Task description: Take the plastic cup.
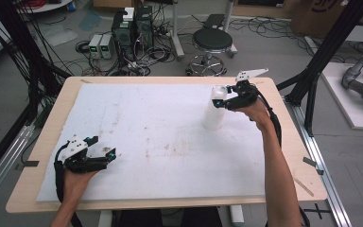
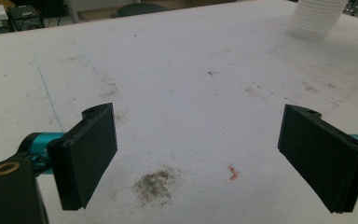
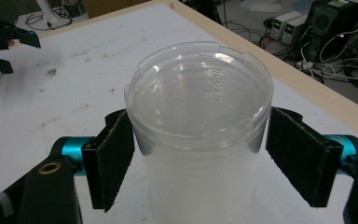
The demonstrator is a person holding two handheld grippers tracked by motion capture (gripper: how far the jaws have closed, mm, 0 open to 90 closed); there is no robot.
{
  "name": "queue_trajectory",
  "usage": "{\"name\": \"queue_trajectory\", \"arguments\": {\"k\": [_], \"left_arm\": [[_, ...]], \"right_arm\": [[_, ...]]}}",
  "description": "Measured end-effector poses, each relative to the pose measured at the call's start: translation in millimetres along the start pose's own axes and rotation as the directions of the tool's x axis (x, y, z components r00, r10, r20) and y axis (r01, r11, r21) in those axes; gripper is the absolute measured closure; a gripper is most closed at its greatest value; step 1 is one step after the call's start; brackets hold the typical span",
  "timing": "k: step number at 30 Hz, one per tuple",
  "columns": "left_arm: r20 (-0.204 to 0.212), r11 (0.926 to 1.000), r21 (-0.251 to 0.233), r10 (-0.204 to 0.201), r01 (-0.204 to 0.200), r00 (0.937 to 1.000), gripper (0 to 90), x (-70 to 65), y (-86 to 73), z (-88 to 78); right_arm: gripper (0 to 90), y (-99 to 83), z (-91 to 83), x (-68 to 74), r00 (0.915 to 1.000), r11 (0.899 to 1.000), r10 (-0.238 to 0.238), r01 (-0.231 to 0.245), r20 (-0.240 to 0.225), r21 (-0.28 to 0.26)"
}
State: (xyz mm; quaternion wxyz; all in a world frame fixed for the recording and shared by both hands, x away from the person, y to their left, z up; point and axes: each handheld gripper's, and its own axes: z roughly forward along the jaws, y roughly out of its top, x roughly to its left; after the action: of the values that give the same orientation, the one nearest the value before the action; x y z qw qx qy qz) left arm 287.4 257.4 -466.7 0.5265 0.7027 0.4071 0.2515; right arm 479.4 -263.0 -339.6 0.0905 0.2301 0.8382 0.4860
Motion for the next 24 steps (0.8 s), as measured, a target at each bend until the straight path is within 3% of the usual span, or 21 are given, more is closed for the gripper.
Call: {"name": "queue_trajectory", "arguments": {"k": [11,24], "left_arm": [[0.002,1.0,0.003,0.001,-0.001,1.0,11.7,0.2,0.1,0.0],[0.0,1.0,0.003,0.002,-0.002,1.0,11.7,-0.1,0.0,0.1]], "right_arm": [[31.9,1.0,1.6,2.0,0.9999,1.0,-0.009,0.009,0.005,0.008],[34.8,1.9,-0.4,3.6,0.9996,1.0,-0.019,0.019,0.02,0.009]]}}
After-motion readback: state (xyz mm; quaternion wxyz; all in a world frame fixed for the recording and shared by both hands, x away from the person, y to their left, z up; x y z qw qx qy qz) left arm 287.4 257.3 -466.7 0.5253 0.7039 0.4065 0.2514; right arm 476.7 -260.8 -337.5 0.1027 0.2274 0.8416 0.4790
